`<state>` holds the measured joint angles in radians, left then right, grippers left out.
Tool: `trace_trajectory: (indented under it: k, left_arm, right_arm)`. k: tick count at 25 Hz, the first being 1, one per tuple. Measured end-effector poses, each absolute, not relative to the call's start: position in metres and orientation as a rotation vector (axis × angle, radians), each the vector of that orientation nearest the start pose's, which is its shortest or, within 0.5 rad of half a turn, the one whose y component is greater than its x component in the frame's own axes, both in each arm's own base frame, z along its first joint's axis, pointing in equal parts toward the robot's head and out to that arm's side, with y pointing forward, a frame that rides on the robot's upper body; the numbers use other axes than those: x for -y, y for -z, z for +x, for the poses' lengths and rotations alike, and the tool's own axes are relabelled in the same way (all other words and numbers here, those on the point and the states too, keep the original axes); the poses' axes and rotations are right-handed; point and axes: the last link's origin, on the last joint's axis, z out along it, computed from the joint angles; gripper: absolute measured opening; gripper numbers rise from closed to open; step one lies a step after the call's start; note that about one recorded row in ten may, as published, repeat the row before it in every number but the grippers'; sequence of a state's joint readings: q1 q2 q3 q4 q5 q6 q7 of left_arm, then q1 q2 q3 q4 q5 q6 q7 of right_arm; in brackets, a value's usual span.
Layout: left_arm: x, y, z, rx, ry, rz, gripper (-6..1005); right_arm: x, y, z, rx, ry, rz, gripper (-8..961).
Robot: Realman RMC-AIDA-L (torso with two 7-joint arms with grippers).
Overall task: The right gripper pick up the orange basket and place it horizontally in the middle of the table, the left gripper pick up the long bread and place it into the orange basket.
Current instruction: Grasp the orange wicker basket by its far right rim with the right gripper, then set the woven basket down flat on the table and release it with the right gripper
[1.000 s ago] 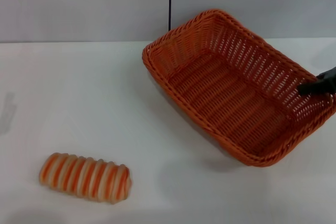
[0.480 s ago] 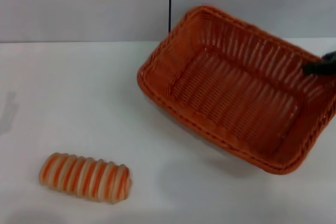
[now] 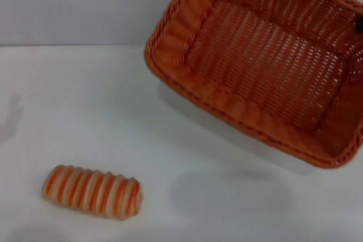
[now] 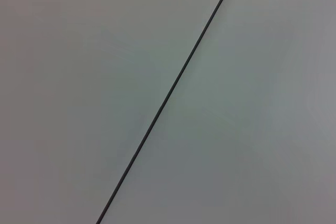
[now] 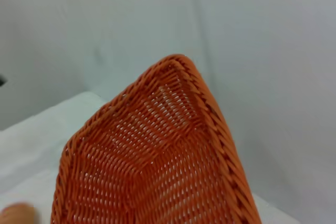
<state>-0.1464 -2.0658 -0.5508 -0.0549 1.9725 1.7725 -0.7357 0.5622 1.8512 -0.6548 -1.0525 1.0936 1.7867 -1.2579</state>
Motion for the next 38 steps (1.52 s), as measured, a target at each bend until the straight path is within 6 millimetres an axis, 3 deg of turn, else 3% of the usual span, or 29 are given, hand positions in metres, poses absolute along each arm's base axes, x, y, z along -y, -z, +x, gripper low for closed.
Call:
trace_trajectory:
  k: [6, 9, 16, 27, 38]
  left_arm:
    - [-0.201, -0.045, -0.362, 0.679, 1.278, -1.278, 813]
    - [-0.200, -0.045, -0.361, 0.677, 1.279, -1.289, 813]
    - [-0.198, -0.044, -0.361, 0.684, 1.282, -1.284, 813]
    - [-0.197, -0.041, -0.359, 0.705, 1.316, -1.275, 813]
    - [-0.198, -0.040, -0.356, 0.704, 1.342, -1.272, 812]
  right_arm:
    - [-0.348, -0.166, 0.223, -0.564, -0.301, -2.768, 165]
    - [-0.348, -0.164, 0.218, -0.516, -0.198, -2.819, 164]
    - [-0.348, -0.139, 0.208, -0.394, -0.016, -2.970, 163]
    - [-0.357, -0.094, 0.206, -0.278, -0.017, -3.160, 161]
    - [-0.363, -0.051, 0.209, -0.194, 0.066, -3.169, 158]
